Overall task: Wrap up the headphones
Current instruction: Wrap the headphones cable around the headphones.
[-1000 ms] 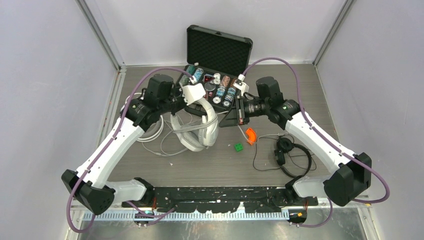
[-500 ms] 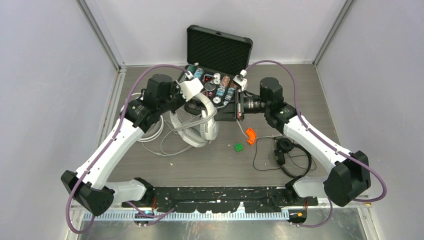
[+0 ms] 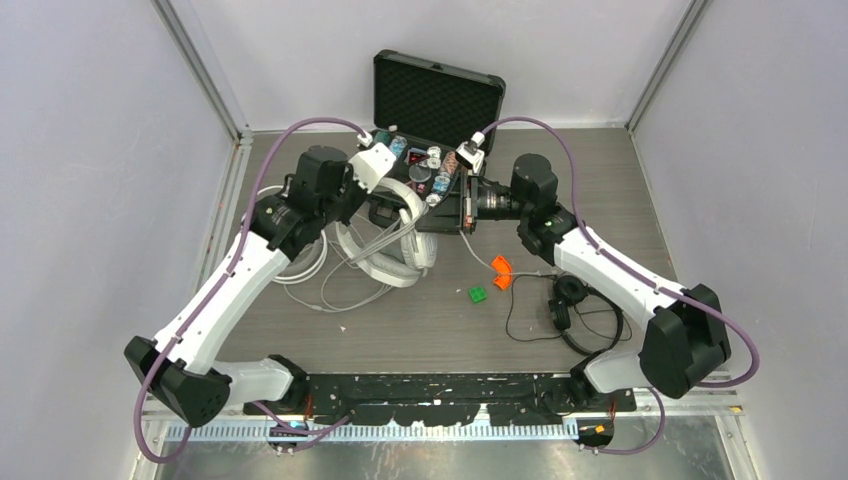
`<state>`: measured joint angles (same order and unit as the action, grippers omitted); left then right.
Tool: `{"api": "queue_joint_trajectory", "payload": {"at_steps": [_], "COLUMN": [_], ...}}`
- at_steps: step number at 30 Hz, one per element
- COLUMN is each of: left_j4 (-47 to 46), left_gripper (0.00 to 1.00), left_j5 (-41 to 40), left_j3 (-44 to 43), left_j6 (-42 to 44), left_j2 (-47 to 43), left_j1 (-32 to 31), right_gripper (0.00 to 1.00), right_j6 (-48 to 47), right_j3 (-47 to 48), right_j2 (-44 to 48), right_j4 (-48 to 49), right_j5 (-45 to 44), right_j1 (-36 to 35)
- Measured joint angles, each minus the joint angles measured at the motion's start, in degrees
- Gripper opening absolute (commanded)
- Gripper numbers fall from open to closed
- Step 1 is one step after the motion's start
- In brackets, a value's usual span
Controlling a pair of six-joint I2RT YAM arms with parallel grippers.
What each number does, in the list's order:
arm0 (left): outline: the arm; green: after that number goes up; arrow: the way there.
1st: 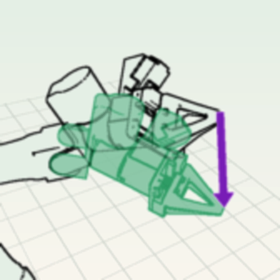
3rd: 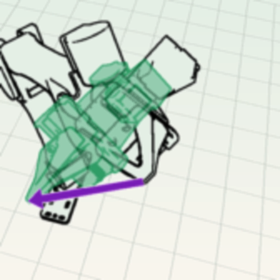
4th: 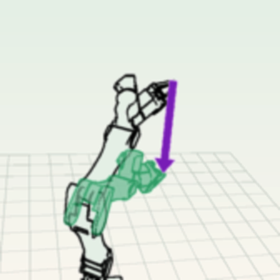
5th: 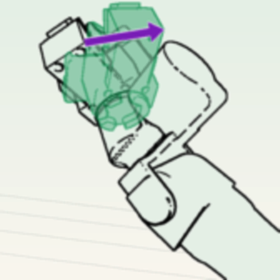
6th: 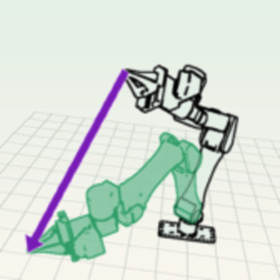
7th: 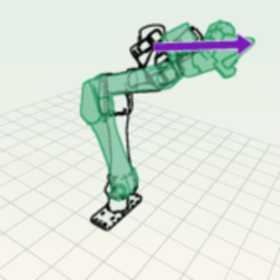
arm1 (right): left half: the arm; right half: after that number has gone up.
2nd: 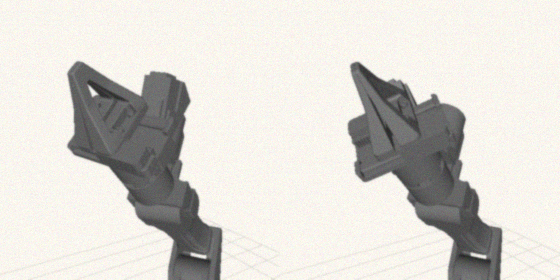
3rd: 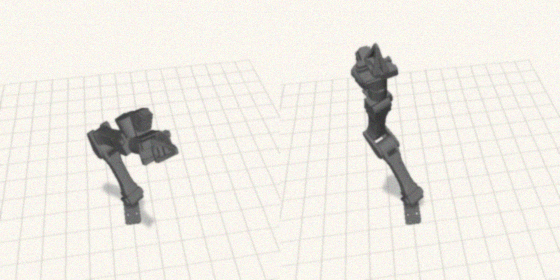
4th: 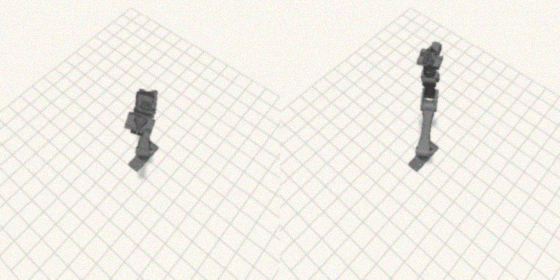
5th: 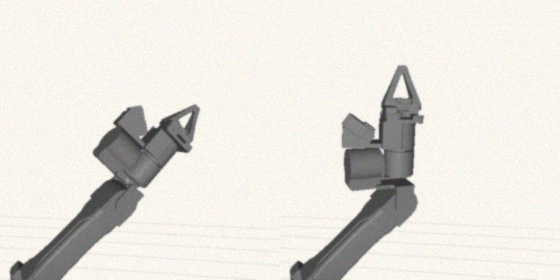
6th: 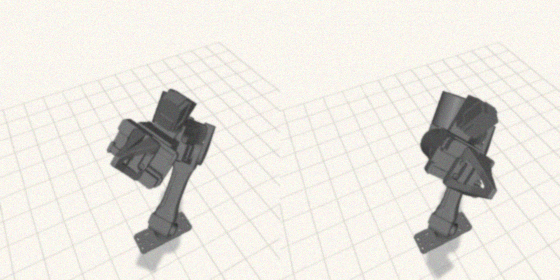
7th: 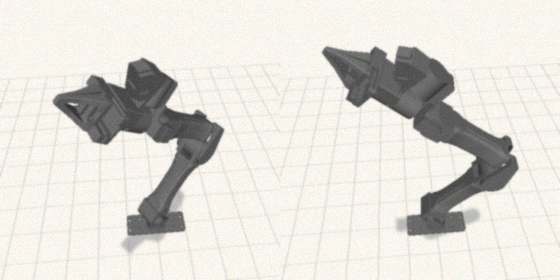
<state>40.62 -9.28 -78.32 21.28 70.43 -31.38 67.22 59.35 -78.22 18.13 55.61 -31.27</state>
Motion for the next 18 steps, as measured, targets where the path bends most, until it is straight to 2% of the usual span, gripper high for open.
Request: {"api": "queue_joint_trajectory", "payload": {"at_steps": [9, 18], "left_j4": [1.8, 1.4], "left_gripper": [0.00, 0.00], "left_j5": [-6.7, -9.2], "left_j3": [-2.0, -2.5], "left_j6": [-8.4, -20.0], "left_j2": [2.8, 4.5], "left_j1": [0.4, 0.8], "right_gripper": [0.20, 0.23], "right_j6": [-0.6, -11.2], "right_j3": [3.0, 9.0], "right_j2": [-2.6, -2.8], "right_j4": [1.7, -7.4], "right_j5": [0.0, -2.5], "right_j1": [-0.7, -0.8]}}
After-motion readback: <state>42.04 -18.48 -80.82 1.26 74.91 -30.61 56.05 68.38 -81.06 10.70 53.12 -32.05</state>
